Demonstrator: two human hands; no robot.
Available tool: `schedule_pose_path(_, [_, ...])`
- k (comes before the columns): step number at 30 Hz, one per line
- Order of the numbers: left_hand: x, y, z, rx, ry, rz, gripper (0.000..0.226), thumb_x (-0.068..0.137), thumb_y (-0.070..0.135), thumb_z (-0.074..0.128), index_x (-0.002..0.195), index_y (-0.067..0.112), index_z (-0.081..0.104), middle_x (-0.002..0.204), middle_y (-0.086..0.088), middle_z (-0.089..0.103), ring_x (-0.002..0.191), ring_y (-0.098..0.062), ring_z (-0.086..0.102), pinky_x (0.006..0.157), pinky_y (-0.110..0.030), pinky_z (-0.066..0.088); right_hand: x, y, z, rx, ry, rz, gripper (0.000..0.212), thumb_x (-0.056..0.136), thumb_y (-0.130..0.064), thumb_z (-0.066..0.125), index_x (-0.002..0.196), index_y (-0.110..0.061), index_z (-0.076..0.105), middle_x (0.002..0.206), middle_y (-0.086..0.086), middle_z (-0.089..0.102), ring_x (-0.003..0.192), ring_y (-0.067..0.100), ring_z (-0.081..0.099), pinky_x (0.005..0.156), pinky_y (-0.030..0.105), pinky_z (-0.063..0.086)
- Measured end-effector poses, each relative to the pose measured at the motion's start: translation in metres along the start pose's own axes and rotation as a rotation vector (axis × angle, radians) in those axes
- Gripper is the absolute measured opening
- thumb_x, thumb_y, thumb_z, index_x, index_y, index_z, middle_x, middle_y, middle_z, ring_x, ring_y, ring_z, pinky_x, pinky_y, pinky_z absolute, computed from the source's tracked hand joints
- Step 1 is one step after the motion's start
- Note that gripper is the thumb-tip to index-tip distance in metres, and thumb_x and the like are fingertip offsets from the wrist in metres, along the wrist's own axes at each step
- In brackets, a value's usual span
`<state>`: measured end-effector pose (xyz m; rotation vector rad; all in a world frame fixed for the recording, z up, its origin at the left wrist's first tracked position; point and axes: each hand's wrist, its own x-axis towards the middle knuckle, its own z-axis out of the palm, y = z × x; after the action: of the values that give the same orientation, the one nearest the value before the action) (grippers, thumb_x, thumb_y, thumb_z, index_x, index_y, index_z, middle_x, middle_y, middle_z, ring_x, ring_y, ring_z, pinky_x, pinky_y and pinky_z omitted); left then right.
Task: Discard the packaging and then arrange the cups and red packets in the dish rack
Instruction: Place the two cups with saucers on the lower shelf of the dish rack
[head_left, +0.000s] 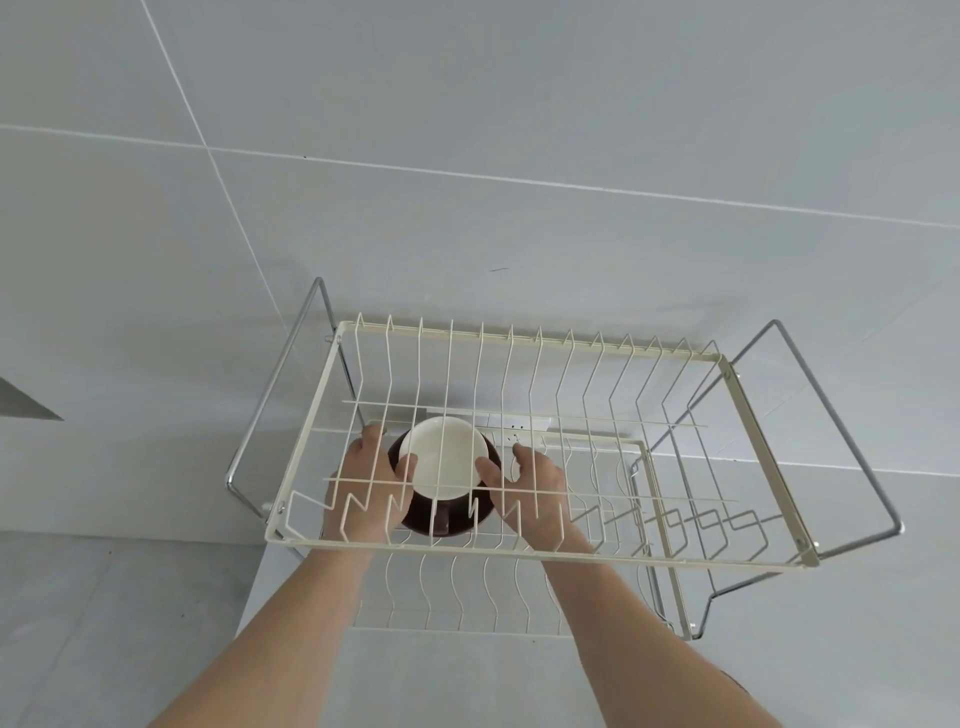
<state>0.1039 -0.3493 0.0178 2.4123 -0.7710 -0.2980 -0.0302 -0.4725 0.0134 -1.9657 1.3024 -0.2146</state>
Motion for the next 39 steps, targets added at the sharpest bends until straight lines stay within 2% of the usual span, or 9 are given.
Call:
schedule_pose_path(3, [0.002, 0.007, -0.006, 0.163, -0.024, 0.121, 0.053, 0.094, 0.022, 0.062, 0.14, 0.005, 0.045, 0.13, -0.018, 0.057, 0.116, -0.04, 0.058, 0.092, -0.052, 0.05, -0.002, 0.0, -0.007, -0.139, 0.088, -0.155, 0.077, 0.086, -0.056, 0.061, 0.135, 0.001, 0.049, 0.134, 0.018, 0.058, 0.126, 0.039, 0.051, 0.102, 0.046, 0.042])
schedule_pose_path(7, [0.009, 0.003, -0.008, 0.421, -0.007, 0.367, 0.061, 0.075, 0.019, 0.081, 0.129, 0.005, 0.055, 0.123, -0.016, 0.063, 0.113, -0.039, 0.06, 0.097, -0.049, 0.051, 0.002, 0.0, -0.017, -0.427, 0.143, -0.367, 0.092, 0.084, -0.075, 0.035, 0.133, 0.002, 0.047, 0.131, 0.017, 0.055, 0.124, 0.038, 0.05, 0.104, 0.049, 0.044])
schedule_pose_path(11, [0.017, -0.001, -0.007, 0.526, 0.046, 0.545, 0.07, 0.075, 0.023, 0.082, 0.135, -0.001, 0.056, 0.139, -0.021, 0.058, 0.13, -0.043, 0.052, 0.108, -0.055, 0.044, 0.004, -0.003, -0.021, -0.567, 0.149, -0.452, 0.086, 0.087, -0.062, 0.047, 0.141, 0.005, 0.041, 0.147, 0.024, 0.044, 0.138, 0.041, 0.039, 0.114, 0.05, 0.035])
schedule_pose_path(18, [0.02, -0.007, -0.009, 0.598, 0.041, 0.561, 0.066, 0.093, 0.039, 0.034, 0.139, -0.004, 0.051, 0.144, -0.023, 0.053, 0.136, -0.042, 0.047, 0.115, -0.05, 0.028, 0.006, 0.002, -0.022, -0.605, 0.146, -0.471, 0.092, 0.091, -0.069, 0.026, 0.142, 0.006, 0.041, 0.148, 0.026, 0.042, 0.139, 0.043, 0.037, 0.116, 0.052, 0.033])
schedule_pose_path(20, [0.02, -0.007, -0.009, 0.6, 0.048, 0.574, 0.066, 0.093, 0.039, 0.033, 0.139, -0.005, 0.051, 0.144, -0.024, 0.053, 0.136, -0.043, 0.047, 0.115, -0.05, 0.027, 0.007, 0.002, -0.022, -0.608, 0.148, -0.49, 0.096, 0.09, -0.072, 0.017, 0.142, 0.006, 0.041, 0.149, 0.026, 0.041, 0.14, 0.043, 0.037, 0.116, 0.051, 0.032])
schedule_pose_path(24, [0.017, -0.005, -0.011, 0.583, 0.083, 0.569, 0.068, 0.093, 0.042, 0.034, 0.138, -0.005, 0.051, 0.143, -0.024, 0.054, 0.136, -0.042, 0.047, 0.115, -0.049, 0.027, 0.011, 0.005, -0.023, -0.628, 0.159, -0.51, 0.094, 0.086, -0.071, 0.037, 0.143, 0.004, 0.04, 0.151, 0.024, 0.04, 0.141, 0.041, 0.036, 0.117, 0.05, 0.03])
schedule_pose_path(32, [-0.005, 0.001, -0.011, 0.431, 0.15, 0.531, 0.073, 0.089, 0.052, 0.054, 0.139, 0.0, 0.05, 0.139, -0.02, 0.057, 0.131, -0.041, 0.05, 0.111, -0.051, 0.04, -0.005, 0.023, -0.03, -0.547, 0.174, -0.581, 0.091, 0.089, -0.071, 0.041, 0.139, 0.005, 0.046, 0.145, 0.023, 0.047, 0.136, 0.041, 0.042, 0.115, 0.049, 0.034])
schedule_pose_path(36, [-0.032, 0.009, -0.008, 0.454, 0.077, 0.46, 0.079, 0.093, 0.061, 0.031, 0.141, 0.0, 0.048, 0.141, -0.018, 0.055, 0.133, -0.038, 0.048, 0.113, -0.05, 0.039, -0.031, 0.044, -0.031, -0.553, 0.176, -0.6, 0.087, 0.09, -0.066, 0.045, 0.142, 0.004, 0.046, 0.149, 0.022, 0.044, 0.141, 0.036, 0.04, 0.111, 0.051, 0.04])
schedule_pose_path(39, [-0.054, 0.009, 0.0, 0.488, 0.019, 0.4, 0.088, 0.091, 0.069, 0.027, 0.145, 0.002, 0.046, 0.148, -0.017, 0.051, 0.139, -0.036, 0.044, 0.111, -0.05, 0.043, -0.052, 0.057, -0.039, -0.604, 0.121, -0.531, 0.097, 0.087, -0.075, 0.029, 0.153, -0.004, 0.024, 0.162, 0.013, 0.023, 0.15, 0.028, 0.022, 0.122, 0.043, 0.022])
